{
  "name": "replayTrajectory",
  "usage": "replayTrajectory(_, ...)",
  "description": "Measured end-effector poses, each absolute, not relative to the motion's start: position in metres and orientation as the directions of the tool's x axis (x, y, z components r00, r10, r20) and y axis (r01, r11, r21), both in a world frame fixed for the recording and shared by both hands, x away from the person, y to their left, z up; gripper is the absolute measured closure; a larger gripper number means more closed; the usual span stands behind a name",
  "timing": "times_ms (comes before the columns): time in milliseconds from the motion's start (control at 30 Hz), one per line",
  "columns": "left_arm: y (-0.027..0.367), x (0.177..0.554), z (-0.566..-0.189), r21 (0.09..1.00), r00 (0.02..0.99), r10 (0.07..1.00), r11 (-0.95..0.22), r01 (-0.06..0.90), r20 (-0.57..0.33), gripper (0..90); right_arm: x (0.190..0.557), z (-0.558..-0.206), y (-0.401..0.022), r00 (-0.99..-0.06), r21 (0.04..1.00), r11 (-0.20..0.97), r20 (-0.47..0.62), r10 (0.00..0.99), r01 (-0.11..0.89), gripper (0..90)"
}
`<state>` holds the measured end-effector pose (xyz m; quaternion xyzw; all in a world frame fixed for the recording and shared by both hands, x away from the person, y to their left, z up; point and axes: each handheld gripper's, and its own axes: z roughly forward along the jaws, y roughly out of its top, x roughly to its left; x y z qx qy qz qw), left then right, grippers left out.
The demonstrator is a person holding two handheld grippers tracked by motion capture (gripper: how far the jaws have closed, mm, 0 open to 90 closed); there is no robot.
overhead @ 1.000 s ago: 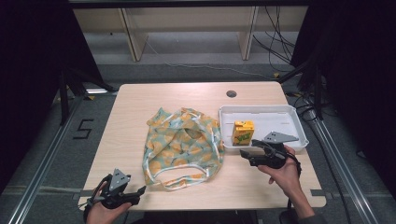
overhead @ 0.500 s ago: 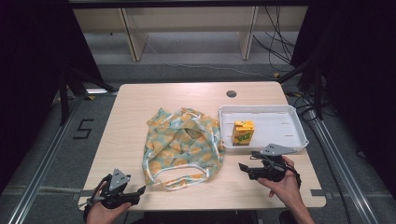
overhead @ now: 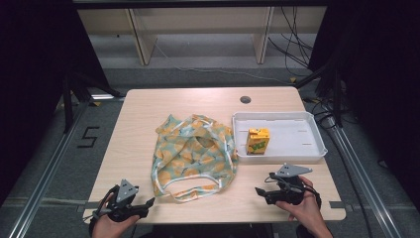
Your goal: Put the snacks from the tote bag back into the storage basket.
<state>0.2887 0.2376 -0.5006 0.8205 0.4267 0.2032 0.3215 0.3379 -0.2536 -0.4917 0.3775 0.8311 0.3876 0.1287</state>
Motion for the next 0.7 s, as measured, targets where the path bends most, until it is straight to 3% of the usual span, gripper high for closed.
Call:
replayTrajectory(167, 0.2354, 0.2888, -0.5029, 0.717, 0.524, 0.851, -0.391, 0.578, 0.042, 28.8, 0.3339, -0.4972, -0.2526, -0.683, 0.701, 0.451, 0.071, 0.727, 0.552, 20.7)
replayTrajectory(300, 0.2375, 0.2886, -0.5007, 0.701, 0.551, 0.832, -0.427, 0.571, 0.058, 28.8, 0.3326, -0.4972, -0.2536, -0.686, 0.683, 0.458, 0.088, 0.722, 0.570, 20.8)
replayTrajectory(700, 0.2372, 0.2887, -0.5006, 0.701, 0.550, 0.833, -0.429, 0.570, 0.063, 28.8, 0.3341, -0.5004, -0.2552, -0.691, 0.720, 0.438, 0.080, 0.718, 0.538, 21.6)
